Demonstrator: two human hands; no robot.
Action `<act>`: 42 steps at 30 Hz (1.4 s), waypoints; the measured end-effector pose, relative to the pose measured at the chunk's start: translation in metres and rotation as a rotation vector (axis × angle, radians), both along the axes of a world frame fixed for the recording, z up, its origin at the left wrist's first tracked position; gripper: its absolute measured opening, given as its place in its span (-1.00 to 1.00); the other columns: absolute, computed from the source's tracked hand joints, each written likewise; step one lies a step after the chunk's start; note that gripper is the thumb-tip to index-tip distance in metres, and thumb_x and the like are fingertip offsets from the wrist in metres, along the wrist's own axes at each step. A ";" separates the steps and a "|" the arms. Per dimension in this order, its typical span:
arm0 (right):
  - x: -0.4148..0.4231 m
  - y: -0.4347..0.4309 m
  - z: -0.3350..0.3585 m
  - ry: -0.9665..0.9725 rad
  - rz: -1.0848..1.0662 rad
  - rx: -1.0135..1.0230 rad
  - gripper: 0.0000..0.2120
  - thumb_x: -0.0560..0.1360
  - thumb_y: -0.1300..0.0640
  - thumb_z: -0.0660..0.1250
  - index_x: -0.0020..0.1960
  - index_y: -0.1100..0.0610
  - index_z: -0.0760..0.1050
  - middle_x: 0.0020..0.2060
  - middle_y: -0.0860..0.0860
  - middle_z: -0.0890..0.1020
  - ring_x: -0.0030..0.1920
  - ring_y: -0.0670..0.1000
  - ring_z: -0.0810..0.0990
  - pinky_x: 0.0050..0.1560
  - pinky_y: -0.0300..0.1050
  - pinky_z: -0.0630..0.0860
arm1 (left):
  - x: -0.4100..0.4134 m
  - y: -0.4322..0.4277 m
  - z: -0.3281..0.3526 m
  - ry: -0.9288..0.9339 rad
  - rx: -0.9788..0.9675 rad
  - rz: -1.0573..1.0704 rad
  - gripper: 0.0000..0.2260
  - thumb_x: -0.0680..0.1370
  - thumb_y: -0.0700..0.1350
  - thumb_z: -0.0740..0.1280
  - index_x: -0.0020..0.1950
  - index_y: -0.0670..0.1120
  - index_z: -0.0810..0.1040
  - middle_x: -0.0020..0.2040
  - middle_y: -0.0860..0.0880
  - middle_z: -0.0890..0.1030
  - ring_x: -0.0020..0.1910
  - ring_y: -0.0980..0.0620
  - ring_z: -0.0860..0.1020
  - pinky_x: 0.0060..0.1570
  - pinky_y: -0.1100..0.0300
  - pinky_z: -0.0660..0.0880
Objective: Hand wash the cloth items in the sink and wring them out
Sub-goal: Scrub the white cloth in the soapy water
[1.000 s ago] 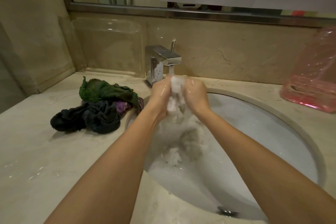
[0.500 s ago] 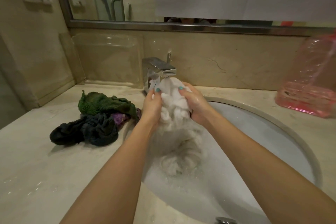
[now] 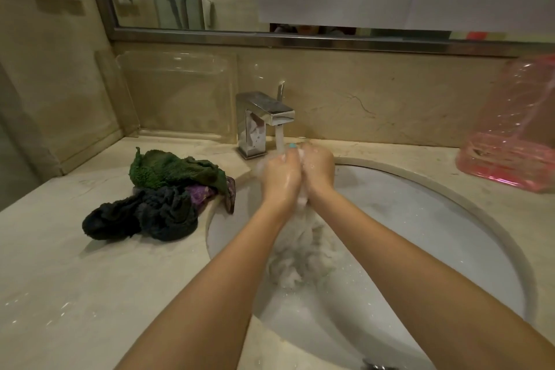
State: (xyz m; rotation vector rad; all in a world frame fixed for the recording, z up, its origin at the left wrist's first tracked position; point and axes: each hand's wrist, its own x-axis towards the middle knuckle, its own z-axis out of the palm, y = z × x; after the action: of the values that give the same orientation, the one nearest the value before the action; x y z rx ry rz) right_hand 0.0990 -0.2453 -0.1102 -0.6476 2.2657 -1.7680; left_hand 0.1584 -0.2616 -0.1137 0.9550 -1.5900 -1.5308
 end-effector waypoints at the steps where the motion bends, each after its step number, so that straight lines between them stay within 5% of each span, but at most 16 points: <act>1: 0.005 0.004 -0.002 -0.042 -0.031 -0.053 -0.65 0.57 0.16 0.21 -0.39 0.08 0.35 -0.42 -0.03 0.47 -0.27 0.07 0.46 -0.26 -0.14 0.40 | 0.000 -0.001 0.001 -0.013 -0.018 0.011 -0.70 0.62 -0.02 0.16 -0.21 -0.09 0.55 -0.20 -0.12 0.63 -0.19 -0.07 0.58 -0.14 0.08 0.51; 6: 0.049 0.013 -0.006 0.157 0.099 -0.084 -0.57 0.50 0.23 0.25 -0.50 0.09 0.23 -0.57 -0.05 0.29 -0.47 -0.04 0.22 -0.40 -0.07 0.15 | 0.013 -0.033 -0.007 0.024 0.097 0.052 -0.82 0.58 -0.17 0.18 -0.17 -0.15 0.52 -0.14 -0.22 0.58 -0.16 -0.10 0.51 -0.04 -0.07 0.55; 11: 0.029 0.013 0.012 0.228 0.030 -0.106 -0.58 0.53 0.22 0.20 -0.47 0.11 0.20 -0.52 0.00 0.30 -0.39 0.05 0.25 -0.32 -0.04 0.19 | 0.018 -0.019 0.009 0.120 0.173 -0.055 -0.79 0.55 -0.24 0.22 -0.28 -0.10 0.49 -0.44 -0.03 0.48 -0.44 0.01 0.44 -0.44 0.22 0.32; 13: 0.011 0.018 0.015 0.201 -0.027 -0.085 -0.57 0.60 0.14 0.19 -0.44 0.12 0.21 -0.49 0.00 0.31 -0.39 0.04 0.26 -0.32 -0.03 0.18 | 0.019 -0.011 0.013 0.121 0.178 -0.141 -0.82 0.55 -0.23 0.23 -0.24 -0.13 0.51 -0.43 -0.07 0.48 -0.45 -0.04 0.44 -0.44 0.20 0.35; 17: -0.020 0.033 0.015 0.140 0.162 -0.059 -0.60 0.63 -0.01 0.20 -0.32 0.16 0.30 -0.42 -0.04 0.31 -0.39 -0.05 0.26 -0.34 -0.10 0.18 | 0.030 -0.024 -0.002 -0.234 -0.152 -0.283 -0.81 0.62 -0.02 0.24 -0.01 -0.10 0.56 -0.09 -0.04 0.60 -0.10 -0.02 0.55 -0.09 0.15 0.43; 19: -0.023 0.041 0.018 0.113 0.339 -0.015 -0.60 0.62 -0.05 0.22 -0.27 0.21 0.42 -0.37 -0.07 0.38 -0.34 -0.08 0.34 -0.33 -0.19 0.24 | 0.029 -0.035 -0.009 -0.211 -0.131 -0.293 -0.66 0.62 0.08 0.23 0.28 -0.11 0.47 0.16 -0.02 0.56 0.10 0.00 0.52 0.06 0.14 0.42; 21: -0.024 0.043 0.019 0.086 0.492 0.018 -0.69 0.60 -0.09 0.23 -0.26 0.01 0.48 -0.33 -0.16 0.47 -0.30 -0.17 0.43 -0.28 -0.28 0.32 | 0.029 -0.039 -0.008 -0.087 -0.043 -0.338 -0.54 0.61 0.21 0.19 0.39 -0.03 0.38 0.24 0.04 0.49 0.21 0.03 0.46 0.17 0.11 0.39; 25: -0.026 0.036 0.030 0.233 0.452 0.081 -0.64 0.57 -0.15 0.26 -0.29 0.05 0.40 -0.39 -0.07 0.40 -0.35 -0.08 0.35 -0.32 -0.17 0.26 | 0.032 -0.038 -0.009 -0.179 -0.081 -0.497 -0.37 0.40 0.47 0.26 0.18 -0.01 0.60 0.14 0.01 0.62 0.16 -0.01 0.53 0.23 0.00 0.43; 29: -0.038 0.046 0.039 0.286 0.428 0.187 -0.54 0.51 -0.22 0.31 -0.35 0.10 0.33 -0.43 -0.07 0.33 -0.42 -0.09 0.27 -0.41 -0.16 0.22 | 0.032 -0.049 -0.004 0.080 -0.004 -0.241 -0.65 0.50 0.21 0.37 -0.08 -0.09 0.61 -0.02 -0.07 0.65 0.02 -0.09 0.58 0.14 -0.07 0.50; 32: -0.053 0.060 0.032 0.178 0.648 0.496 -0.57 0.46 -0.17 0.43 -0.21 0.22 0.54 -0.39 -0.10 0.59 -0.36 -0.13 0.55 -0.27 -0.19 0.52 | 0.032 -0.052 0.000 0.162 -0.043 -0.154 -0.76 0.59 0.07 0.31 -0.15 -0.06 0.49 -0.12 -0.10 0.57 -0.07 -0.10 0.54 -0.01 0.02 0.46; 34: -0.066 0.065 0.021 0.148 0.683 0.615 -0.68 0.45 -0.07 0.46 -0.02 0.19 0.61 -0.18 -0.03 0.70 -0.15 -0.03 0.67 -0.05 -0.12 0.58 | 0.033 -0.054 0.000 0.157 0.007 -0.095 -0.76 0.61 0.06 0.29 -0.08 -0.10 0.53 -0.03 -0.18 0.63 -0.02 -0.18 0.60 0.08 -0.05 0.55; 39: -0.083 0.080 0.007 -0.146 0.634 0.183 -0.74 0.57 -0.05 0.30 -0.02 0.16 0.56 -0.16 0.06 0.66 -0.15 0.00 0.66 -0.07 0.01 0.58 | 0.038 -0.058 0.004 0.174 0.075 -0.126 -0.83 0.60 -0.15 0.29 0.07 -0.26 0.54 -0.01 -0.23 0.60 -0.01 -0.19 0.57 0.08 -0.08 0.52; 42: -0.084 0.081 0.007 -0.162 0.644 0.034 -0.63 0.59 -0.08 0.25 0.18 0.19 0.55 0.05 0.11 0.68 0.06 0.09 0.66 0.08 0.03 0.58 | 0.045 -0.050 0.009 0.084 0.014 -0.200 -0.77 0.54 -0.13 0.40 0.15 -0.19 0.51 0.04 -0.17 0.62 -0.04 -0.11 0.62 -0.05 0.01 0.59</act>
State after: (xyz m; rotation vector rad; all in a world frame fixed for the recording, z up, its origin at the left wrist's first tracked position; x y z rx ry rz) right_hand 0.0150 -0.1646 -0.1029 -1.0375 1.7044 -1.3978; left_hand 0.2033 -0.3115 -0.1043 0.7462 -1.6571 -1.6964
